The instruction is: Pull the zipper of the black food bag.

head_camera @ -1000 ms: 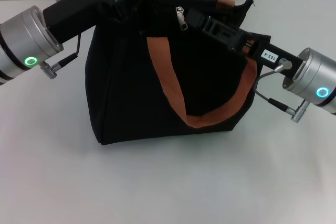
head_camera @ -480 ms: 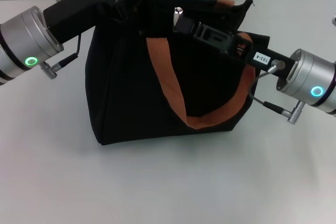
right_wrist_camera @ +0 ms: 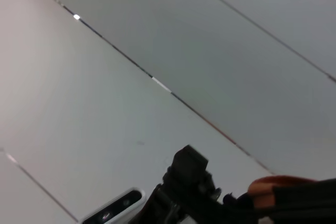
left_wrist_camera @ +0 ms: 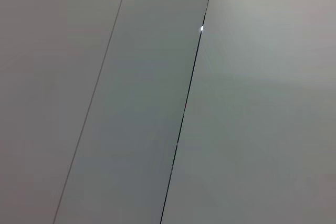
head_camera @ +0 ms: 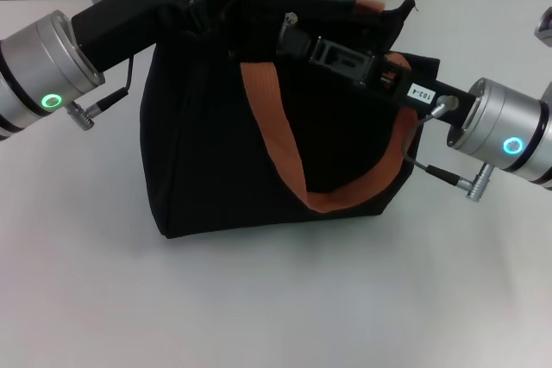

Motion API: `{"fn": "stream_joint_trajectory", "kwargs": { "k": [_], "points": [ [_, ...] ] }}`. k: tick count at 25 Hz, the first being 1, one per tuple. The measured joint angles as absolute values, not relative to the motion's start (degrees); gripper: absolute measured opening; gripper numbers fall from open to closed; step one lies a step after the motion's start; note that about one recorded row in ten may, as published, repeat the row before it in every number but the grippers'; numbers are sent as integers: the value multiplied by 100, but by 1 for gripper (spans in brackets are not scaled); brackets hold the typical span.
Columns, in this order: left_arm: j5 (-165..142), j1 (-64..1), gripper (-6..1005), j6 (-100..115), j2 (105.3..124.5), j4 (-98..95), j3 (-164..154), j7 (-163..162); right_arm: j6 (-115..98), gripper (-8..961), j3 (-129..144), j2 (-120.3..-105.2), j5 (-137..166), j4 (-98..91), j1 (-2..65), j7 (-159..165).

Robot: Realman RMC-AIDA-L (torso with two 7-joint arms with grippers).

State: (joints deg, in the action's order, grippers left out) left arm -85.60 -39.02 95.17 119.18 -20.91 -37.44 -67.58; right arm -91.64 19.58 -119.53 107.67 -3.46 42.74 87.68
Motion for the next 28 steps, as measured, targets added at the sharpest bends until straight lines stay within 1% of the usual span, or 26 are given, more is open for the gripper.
{"fn": "stream_joint_trajectory", "kwargs": {
  "k": [28],
  "points": [
    [-8560,-3902,24,9532,11918,-2066,-3753,-6759,-8905,228,2038,-11972,10723,-297,4486,8813]
  ]
}}
